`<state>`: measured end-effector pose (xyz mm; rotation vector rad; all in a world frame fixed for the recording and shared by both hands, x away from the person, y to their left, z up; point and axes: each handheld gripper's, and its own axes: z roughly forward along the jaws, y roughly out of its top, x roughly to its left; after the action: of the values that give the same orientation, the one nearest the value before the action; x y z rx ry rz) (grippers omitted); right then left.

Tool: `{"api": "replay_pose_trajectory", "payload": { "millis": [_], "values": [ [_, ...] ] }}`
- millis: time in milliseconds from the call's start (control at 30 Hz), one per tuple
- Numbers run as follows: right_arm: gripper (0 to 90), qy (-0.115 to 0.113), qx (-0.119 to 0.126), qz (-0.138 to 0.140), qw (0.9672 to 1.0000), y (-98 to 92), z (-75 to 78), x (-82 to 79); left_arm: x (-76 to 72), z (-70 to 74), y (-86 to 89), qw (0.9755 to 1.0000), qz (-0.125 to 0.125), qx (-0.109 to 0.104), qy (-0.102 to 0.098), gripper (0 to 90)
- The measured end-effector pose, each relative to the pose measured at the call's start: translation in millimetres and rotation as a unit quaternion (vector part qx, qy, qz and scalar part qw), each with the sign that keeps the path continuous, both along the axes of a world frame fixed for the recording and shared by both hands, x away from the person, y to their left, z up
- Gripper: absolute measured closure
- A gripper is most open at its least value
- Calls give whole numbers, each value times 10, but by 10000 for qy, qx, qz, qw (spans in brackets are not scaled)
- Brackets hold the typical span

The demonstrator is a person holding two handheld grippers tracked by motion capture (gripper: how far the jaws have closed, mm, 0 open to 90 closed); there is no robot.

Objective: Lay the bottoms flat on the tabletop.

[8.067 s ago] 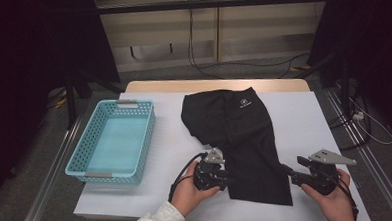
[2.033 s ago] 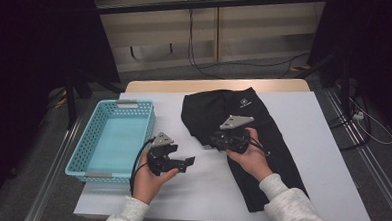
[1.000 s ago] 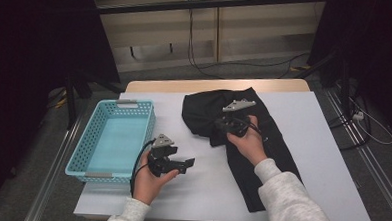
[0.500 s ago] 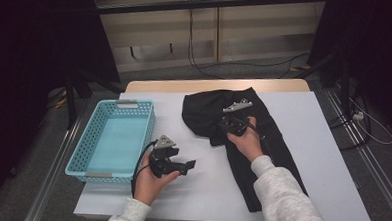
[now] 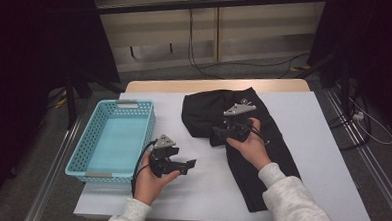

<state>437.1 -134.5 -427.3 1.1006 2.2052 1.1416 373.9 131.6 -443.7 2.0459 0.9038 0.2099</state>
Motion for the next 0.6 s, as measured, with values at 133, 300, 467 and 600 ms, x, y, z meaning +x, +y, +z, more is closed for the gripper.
{"api": "replay_pose_trajectory", "payload": {
  "millis": [133, 300, 467, 600],
  "values": [
    [478, -136, 33, 250, 9996, 33, 55, -164, -6, -1, -14, 10000, -7, -21, 5, 177],
    [648, -140, 101, 661, 9977, 117, 55, -318, -12, 10, -14, 10000, -7, -2, -11, 176],
    [711, 47, -232, 913, 9955, 244, -83, -355, -20, 14, -21, 10000, -4, -12, -15, 176],
    [704, 149, -479, 840, 9952, 305, -216, -298, -15, 4, -15, 10000, 6, -16, 1, 176]
  ]
}}
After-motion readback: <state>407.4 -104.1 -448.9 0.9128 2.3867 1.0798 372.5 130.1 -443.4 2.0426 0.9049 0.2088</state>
